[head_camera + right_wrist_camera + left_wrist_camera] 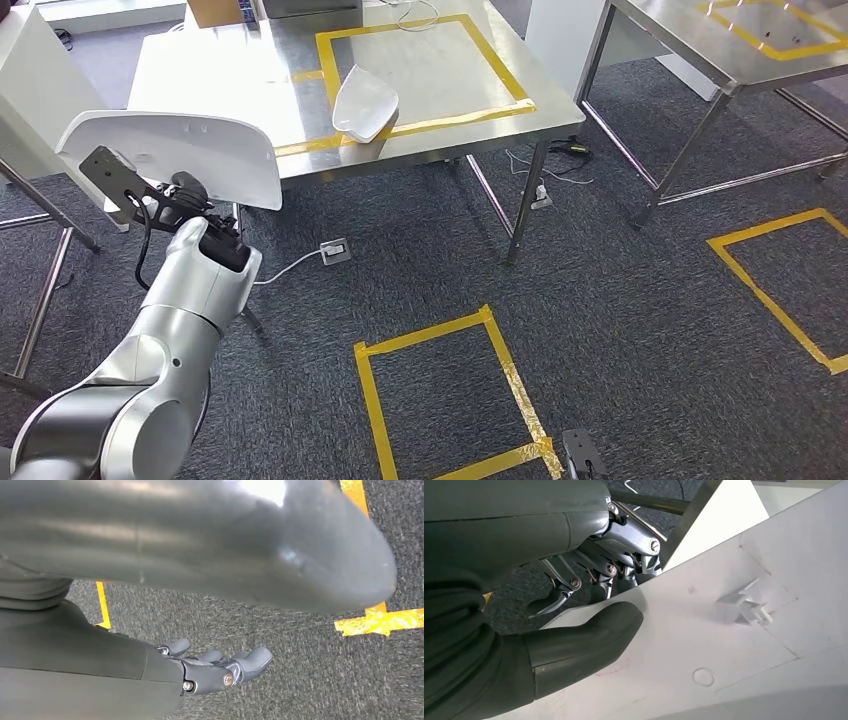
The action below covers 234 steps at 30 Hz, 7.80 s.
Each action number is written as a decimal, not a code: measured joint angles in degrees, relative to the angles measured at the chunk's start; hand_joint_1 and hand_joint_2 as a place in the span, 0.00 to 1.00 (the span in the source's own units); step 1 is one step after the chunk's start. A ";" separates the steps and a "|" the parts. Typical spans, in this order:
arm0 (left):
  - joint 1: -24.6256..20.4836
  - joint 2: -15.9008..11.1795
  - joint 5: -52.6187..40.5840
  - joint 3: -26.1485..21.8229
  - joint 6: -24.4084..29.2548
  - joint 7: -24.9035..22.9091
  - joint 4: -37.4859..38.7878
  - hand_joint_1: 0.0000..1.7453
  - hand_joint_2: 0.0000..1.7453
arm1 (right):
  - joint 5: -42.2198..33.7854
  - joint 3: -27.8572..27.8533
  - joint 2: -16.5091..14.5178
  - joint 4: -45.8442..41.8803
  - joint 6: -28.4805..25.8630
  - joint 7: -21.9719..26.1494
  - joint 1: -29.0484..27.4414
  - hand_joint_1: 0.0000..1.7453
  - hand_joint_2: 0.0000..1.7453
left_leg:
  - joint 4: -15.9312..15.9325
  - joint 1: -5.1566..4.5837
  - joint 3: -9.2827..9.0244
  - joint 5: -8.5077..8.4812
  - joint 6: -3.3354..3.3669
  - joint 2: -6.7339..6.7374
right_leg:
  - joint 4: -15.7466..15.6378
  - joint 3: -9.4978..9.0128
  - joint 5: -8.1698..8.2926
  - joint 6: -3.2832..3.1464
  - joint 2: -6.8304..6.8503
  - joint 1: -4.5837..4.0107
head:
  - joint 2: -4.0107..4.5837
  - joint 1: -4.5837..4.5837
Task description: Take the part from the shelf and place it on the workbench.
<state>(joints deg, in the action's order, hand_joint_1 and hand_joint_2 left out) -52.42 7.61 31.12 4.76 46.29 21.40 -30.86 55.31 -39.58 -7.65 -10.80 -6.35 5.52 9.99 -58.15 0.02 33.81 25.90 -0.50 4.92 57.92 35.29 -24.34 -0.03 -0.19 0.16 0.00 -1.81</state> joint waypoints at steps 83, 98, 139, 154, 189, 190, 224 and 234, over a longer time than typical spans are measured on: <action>-6.66 -1.72 -0.72 -0.99 0.06 -1.62 4.65 1.00 1.00 | -0.04 0.00 -0.45 -0.02 0.12 -0.25 0.11 0.00 0.00 | -0.11 -0.27 -1.98 1.90 1.17 -4.14 | 0.80 3.63 1.86 -0.31 -0.75 -0.28 | 0.00 -0.12; -6.22 -2.18 -0.57 -1.01 1.14 -1.87 5.38 1.00 1.00 | 0.03 0.00 -0.50 -0.02 -0.04 -0.27 0.05 0.00 0.00 | -1.00 0.84 5.37 -3.72 -1.75 -3.71 | -0.08 -4.60 -4.33 -0.55 -2.21 0.72 | 0.00 -0.28; -4.43 -3.01 0.66 -1.51 2.87 -0.82 3.84 1.00 1.00 | 0.73 0.39 -0.37 -0.02 -0.02 -0.28 0.14 0.00 0.00 | -0.49 0.30 0.03 0.54 1.76 -3.95 | 16.38 8.32 -8.03 1.04 -0.17 0.27 | 0.00 -0.39; -3.54 -4.53 5.47 -5.07 2.87 -1.38 4.04 1.00 1.00 | 0.76 0.44 -0.35 -0.02 -0.05 -0.30 0.09 0.00 0.00 | -15.59 0.51 6.63 8.29 -1.74 -4.85 | -1.49 -0.60 0.59 -2.62 -1.97 -0.12 | 0.00 -0.39; -3.04 -5.07 7.83 -9.10 2.87 -1.96 5.08 1.00 1.00 | 0.73 0.74 -0.04 -0.02 -0.25 -0.26 0.22 0.00 0.00 | 1.14 0.20 -2.07 1.47 -0.04 -3.49 | -0.63 1.42 1.31 -1.62 -1.32 -0.99 | 0.00 -0.50; -3.04 -5.07 7.83 -9.11 2.87 -1.91 5.09 0.75 1.00 | 0.73 0.74 -0.04 -0.02 -0.25 -0.26 0.22 0.00 0.00 | 1.15 0.21 -2.08 1.46 -0.12 -3.49 | -0.60 1.42 1.31 -1.63 -1.32 -0.99 | 0.00 -0.50; -3.03 -4.98 8.46 -9.99 2.87 -2.42 5.49 0.00 0.25 | 0.64 0.74 -0.04 -0.02 -0.29 -0.26 0.17 0.00 0.00 | 1.01 0.12 -2.13 1.43 -0.20 -3.56 | -0.58 1.29 1.32 -1.60 -1.26 -0.81 | 0.00 -0.48; -3.02 -4.92 5.07 -9.99 2.87 1.54 5.75 0.00 0.00 | 0.71 0.75 -0.05 -0.02 -0.22 0.01 0.03 0.00 0.00 | 0.88 0.03 -2.11 1.49 -0.04 -3.56 | -0.63 1.26 1.37 -1.47 -1.25 -0.74 | 0.00 -0.49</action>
<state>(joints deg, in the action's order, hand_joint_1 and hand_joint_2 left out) -55.45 2.68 36.20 -5.22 49.16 22.93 -25.10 56.02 -38.83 -7.70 -10.82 -6.57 5.53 10.02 -57.27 0.06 31.70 27.39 -0.55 1.35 57.29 36.55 -22.96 -1.50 -1.44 -0.58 0.00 -2.30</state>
